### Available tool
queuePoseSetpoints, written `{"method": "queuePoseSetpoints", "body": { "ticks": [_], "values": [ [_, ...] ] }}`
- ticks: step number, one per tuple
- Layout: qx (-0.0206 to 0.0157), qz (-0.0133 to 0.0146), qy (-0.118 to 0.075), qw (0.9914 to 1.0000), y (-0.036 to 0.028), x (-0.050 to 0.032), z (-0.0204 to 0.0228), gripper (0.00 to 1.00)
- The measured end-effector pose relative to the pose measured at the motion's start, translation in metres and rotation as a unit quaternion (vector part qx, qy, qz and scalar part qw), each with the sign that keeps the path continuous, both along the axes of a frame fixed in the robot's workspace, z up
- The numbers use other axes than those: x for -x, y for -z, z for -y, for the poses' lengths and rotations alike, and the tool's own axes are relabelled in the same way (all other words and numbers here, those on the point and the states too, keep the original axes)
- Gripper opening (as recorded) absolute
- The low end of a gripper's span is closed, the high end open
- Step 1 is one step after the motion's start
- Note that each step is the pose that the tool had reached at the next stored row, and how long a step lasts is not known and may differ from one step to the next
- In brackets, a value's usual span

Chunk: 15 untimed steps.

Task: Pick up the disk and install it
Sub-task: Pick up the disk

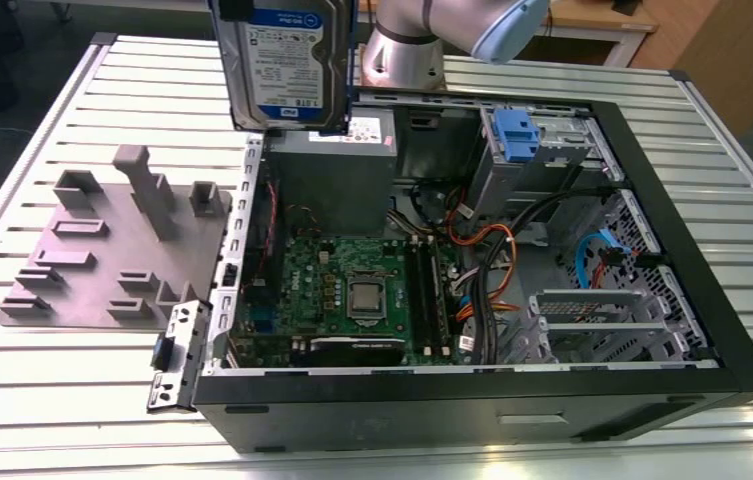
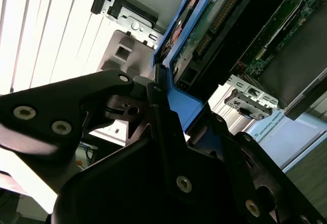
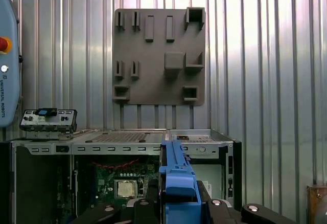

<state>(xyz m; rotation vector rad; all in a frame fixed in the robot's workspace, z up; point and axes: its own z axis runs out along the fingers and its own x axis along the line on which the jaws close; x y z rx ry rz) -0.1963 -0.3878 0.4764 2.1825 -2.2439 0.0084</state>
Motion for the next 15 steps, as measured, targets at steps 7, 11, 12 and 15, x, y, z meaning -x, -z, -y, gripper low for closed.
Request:
{"method": "queuePoseSetpoints", "body": {
  "ticks": [7,11,12,15],
  "values": [
    [0.0000,0.0000,0.000,1.00000,0.0000,-0.0119,0.0005,0.37],
    [0.0000,0.0000,0.000,1.00000,0.0001,-0.0132,0.0080,0.37],
    [-0.0001,0.0000,0.000,1.00000,0.0001,-0.0133,0.0101,0.37],
    [0.0000,0.0008,0.000,1.00000,0.0001,-0.0136,0.0141,0.37]
  ]
}}
